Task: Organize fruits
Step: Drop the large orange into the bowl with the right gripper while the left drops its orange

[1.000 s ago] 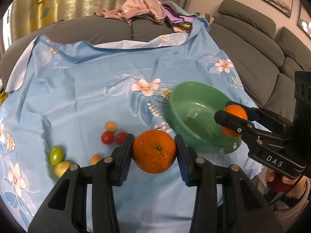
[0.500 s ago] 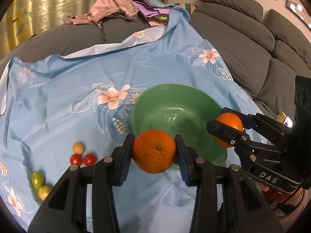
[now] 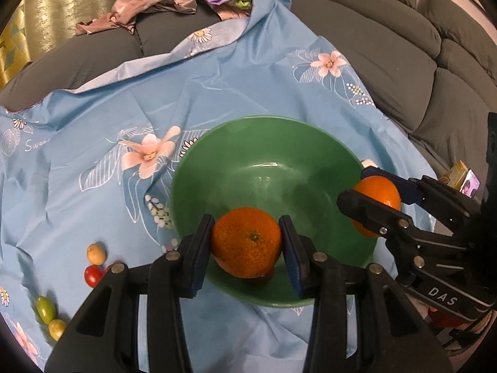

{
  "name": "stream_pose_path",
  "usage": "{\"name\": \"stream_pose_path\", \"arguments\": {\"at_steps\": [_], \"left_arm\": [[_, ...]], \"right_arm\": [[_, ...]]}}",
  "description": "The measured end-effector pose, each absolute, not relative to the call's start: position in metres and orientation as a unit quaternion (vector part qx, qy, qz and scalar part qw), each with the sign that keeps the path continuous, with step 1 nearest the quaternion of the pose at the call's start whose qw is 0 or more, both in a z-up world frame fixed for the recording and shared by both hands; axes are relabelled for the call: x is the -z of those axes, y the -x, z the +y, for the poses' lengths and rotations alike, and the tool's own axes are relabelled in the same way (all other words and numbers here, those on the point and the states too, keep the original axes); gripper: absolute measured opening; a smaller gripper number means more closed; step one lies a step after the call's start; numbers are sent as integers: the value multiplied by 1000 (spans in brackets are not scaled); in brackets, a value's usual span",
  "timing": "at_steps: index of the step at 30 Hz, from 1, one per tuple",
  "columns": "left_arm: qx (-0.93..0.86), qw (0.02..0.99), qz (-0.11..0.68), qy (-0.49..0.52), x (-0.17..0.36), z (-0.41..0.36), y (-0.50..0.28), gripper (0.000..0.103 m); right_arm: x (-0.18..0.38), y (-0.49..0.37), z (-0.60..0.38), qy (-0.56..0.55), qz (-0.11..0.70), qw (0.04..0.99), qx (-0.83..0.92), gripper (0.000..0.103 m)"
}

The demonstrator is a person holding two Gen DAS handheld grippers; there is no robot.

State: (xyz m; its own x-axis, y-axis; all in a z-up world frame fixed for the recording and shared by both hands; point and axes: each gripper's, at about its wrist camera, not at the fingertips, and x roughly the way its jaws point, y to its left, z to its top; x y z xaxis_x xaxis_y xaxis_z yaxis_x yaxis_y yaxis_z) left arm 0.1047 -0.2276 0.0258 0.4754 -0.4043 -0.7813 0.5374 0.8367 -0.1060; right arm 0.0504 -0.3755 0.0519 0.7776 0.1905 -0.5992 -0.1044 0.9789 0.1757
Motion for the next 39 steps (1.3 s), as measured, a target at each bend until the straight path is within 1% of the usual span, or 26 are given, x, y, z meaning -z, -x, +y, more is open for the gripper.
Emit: {"name": "stream_pose_path", "arguments": {"at_steps": [11, 21, 25, 33, 37, 39], "left_arm": [[272, 847, 449, -87, -11, -234, -111, 42], [264, 845, 457, -86, -7, -232, -112, 43], [263, 846, 456, -83, -8, -230, -111, 44], [256, 855, 444, -75, -19, -222, -103, 71], [250, 860, 441, -66, -24, -211, -96, 78], [245, 861, 441, -59, -26, -203, -91, 84]], "right_arm": [[-43, -54, -379, -65, 334, 937, -78, 45], [-42, -55, -379, -67, 343, 934, -70, 45], [-45, -54, -377, -60, 335, 938, -71, 45], [-45, -51, -376, -59, 339, 937, -66, 45], [-47, -46, -376, -63, 339, 937, -63, 45], [-48, -43, -374, -65, 339, 937, -63, 45]]}}
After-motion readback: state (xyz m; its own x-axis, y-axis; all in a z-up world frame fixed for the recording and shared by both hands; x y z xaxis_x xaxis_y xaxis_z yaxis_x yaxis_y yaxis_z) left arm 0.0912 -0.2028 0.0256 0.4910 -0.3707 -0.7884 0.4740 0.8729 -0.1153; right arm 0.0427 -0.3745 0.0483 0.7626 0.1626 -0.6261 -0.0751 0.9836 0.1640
